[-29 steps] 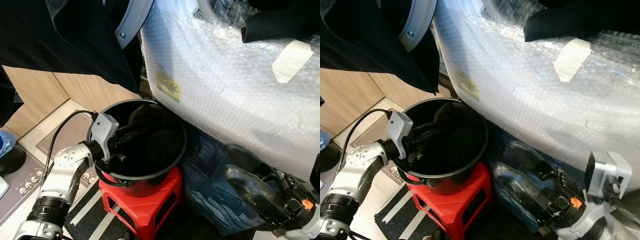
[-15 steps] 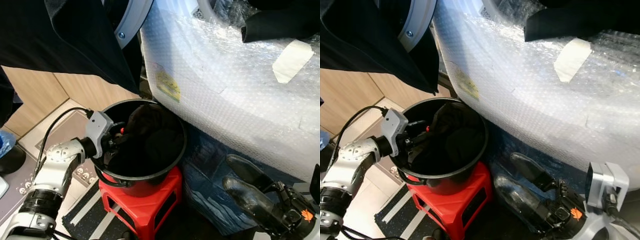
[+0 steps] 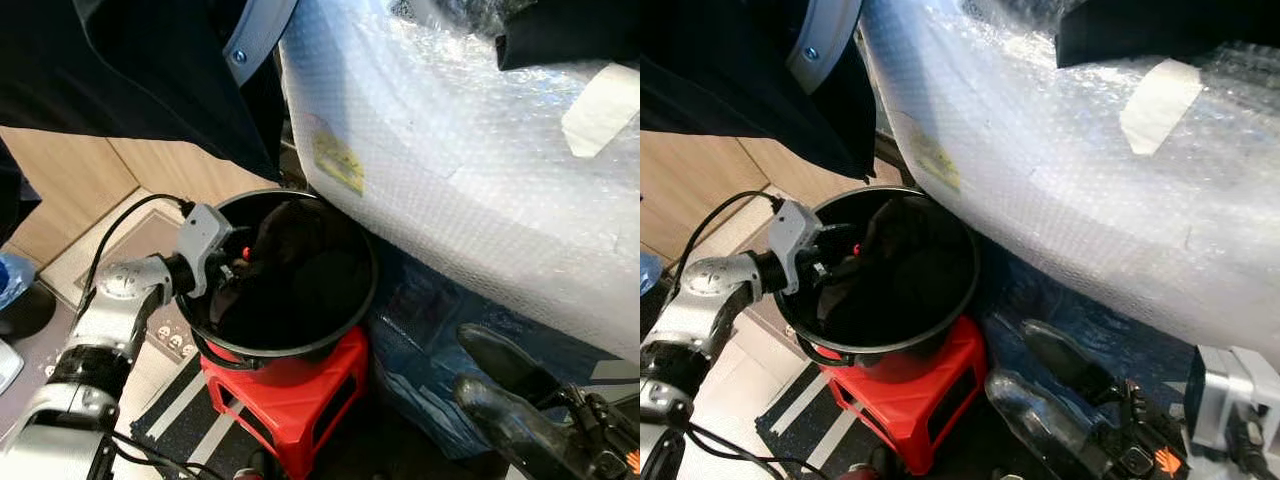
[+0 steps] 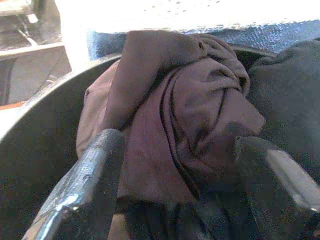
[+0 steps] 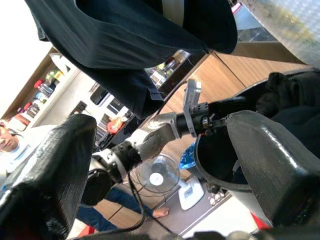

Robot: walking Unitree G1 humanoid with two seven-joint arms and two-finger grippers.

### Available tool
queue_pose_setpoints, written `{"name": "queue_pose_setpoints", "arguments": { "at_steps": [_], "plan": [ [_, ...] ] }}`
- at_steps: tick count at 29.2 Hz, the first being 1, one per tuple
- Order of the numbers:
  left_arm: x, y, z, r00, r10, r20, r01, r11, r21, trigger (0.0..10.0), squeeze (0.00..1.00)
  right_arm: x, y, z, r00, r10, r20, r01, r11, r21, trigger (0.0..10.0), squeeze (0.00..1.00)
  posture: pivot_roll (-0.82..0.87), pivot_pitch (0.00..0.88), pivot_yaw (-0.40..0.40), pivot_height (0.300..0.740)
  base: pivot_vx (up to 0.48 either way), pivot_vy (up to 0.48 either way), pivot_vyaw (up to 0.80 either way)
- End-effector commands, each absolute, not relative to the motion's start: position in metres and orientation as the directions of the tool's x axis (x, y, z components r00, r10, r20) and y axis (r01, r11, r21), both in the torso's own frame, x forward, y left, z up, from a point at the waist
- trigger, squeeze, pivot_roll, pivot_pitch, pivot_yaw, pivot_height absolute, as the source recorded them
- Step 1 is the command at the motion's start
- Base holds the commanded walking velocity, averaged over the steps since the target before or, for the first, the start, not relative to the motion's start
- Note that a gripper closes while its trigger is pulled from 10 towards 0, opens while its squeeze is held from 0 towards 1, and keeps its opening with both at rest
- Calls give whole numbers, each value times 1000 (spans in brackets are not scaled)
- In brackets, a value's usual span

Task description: Clothes washing

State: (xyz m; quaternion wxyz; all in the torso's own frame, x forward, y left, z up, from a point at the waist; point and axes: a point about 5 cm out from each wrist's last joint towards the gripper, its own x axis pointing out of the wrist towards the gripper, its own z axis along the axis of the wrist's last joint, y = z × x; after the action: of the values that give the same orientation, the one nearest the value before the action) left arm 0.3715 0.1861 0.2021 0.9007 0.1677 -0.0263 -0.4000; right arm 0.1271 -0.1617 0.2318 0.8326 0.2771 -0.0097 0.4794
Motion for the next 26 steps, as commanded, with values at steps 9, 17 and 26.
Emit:
{"name": "queue_pose_setpoints", "arguments": {
  "at_steps": [9,17,26],
  "plan": [
    [371,175,198,561,-816,-141,806,500,316,0,0,114,-158,243,543,788,291,-806,390,446,10000,0,-241,446,45,740,0,0,0],
    [372,166,202,481,-864,-153,852,419,313,0,0,111,-159,247,551,781,292,-802,399,445,10000,0,-259,455,47,740,0,0,0],
    [373,168,206,469,-869,-156,855,402,328,0,0,112,-160,250,556,776,298,-800,402,446,10000,0,-259,459,49,740,0,0,0]
  ]
}}
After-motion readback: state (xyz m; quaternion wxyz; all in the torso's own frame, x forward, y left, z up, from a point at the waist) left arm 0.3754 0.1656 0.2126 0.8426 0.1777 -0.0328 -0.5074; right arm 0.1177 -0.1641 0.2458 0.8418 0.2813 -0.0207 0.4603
